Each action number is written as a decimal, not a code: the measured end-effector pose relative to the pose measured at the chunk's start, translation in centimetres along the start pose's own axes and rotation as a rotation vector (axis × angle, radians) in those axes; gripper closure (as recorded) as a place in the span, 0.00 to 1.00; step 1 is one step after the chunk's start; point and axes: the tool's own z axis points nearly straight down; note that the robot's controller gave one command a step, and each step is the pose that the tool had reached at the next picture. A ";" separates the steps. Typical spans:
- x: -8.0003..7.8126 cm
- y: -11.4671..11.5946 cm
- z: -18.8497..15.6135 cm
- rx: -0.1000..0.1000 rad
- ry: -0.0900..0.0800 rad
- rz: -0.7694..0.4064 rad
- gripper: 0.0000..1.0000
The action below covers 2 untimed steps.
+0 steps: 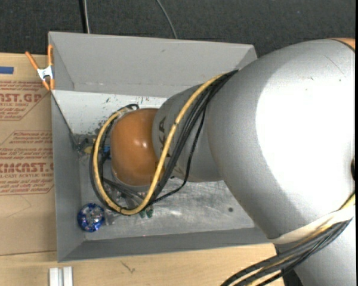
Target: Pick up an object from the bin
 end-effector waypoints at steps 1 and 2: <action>0.1 0.0 0.2 0.001 0.003 0.000 0.00; -0.6 2.8 0.2 0.000 0.002 -0.445 0.00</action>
Offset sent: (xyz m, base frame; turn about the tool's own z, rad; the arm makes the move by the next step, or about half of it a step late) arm 0.0000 0.0000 0.0000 0.0000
